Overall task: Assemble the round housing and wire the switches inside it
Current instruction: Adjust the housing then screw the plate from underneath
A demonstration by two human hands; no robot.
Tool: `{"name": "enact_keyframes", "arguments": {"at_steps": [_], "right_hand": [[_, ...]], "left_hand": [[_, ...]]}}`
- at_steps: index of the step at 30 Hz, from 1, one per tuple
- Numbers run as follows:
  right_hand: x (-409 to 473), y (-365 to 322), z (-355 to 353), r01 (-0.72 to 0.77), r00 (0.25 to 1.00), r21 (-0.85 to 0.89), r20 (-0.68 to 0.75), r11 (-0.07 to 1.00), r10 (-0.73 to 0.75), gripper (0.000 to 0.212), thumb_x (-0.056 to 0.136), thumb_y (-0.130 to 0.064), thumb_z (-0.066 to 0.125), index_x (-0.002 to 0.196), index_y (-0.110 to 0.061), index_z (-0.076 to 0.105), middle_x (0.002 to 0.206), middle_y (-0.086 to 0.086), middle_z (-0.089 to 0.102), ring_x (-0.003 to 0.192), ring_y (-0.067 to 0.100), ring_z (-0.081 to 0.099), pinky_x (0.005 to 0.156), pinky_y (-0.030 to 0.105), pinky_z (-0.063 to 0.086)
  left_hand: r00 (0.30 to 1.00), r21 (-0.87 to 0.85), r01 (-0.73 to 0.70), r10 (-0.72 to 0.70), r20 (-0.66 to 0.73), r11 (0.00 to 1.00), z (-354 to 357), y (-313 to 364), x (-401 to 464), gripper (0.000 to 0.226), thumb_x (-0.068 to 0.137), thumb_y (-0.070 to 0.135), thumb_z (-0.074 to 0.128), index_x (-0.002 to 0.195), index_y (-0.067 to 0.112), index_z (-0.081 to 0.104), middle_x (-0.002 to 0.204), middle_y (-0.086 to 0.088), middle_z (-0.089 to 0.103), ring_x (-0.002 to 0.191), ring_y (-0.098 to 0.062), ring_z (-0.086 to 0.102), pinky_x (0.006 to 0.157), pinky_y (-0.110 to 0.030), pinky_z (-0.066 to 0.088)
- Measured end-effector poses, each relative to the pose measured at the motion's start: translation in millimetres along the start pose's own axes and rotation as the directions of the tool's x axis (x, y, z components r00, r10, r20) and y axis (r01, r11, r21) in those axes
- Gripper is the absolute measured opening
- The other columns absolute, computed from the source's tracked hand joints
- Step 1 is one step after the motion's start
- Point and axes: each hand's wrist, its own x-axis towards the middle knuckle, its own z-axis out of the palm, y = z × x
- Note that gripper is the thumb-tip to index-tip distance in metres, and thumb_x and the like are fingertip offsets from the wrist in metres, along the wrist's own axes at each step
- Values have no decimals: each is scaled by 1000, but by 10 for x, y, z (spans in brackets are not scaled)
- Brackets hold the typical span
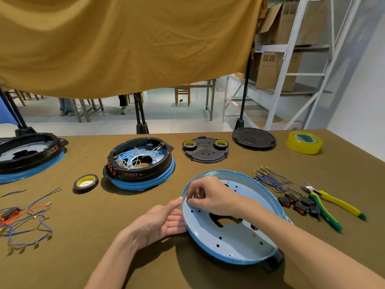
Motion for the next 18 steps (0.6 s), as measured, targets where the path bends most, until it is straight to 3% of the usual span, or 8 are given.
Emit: {"name": "enact_keyframes", "arguments": {"at_steps": [3,11,18], "right_hand": [[8,-25,59,11,1000,-49,-27,999,-12,16,94,-36,71,94,-20,72,82,-9,66,74,9,58,62,25,49],[14,-23,8,-10,1000,-15,10,1000,10,14,93,-35,72,94,-21,73,83,-8,67,73,6,59,60,20,47],[23,-43,-16,-14,1000,-17,21,1000,15,10,92,-33,74,93,-23,74,79,-11,64,68,3,55,59,19,44]], "left_hand": [[1000,-2,-12,12,7,1000,-8,-1,-4,84,73,53,77,129,-5,59,119,-23,73,115,-32,71,102,-43,55],[1000,10,-13,13,0,1000,-5,-4,-11,87,69,55,80,128,-4,59,118,-23,74,113,-31,72,99,-41,57],[1000,25,-22,22,-6,999,-23,-20,-6,86,73,56,78,131,-4,58,119,-22,73,114,-31,71,106,-44,53]]}}
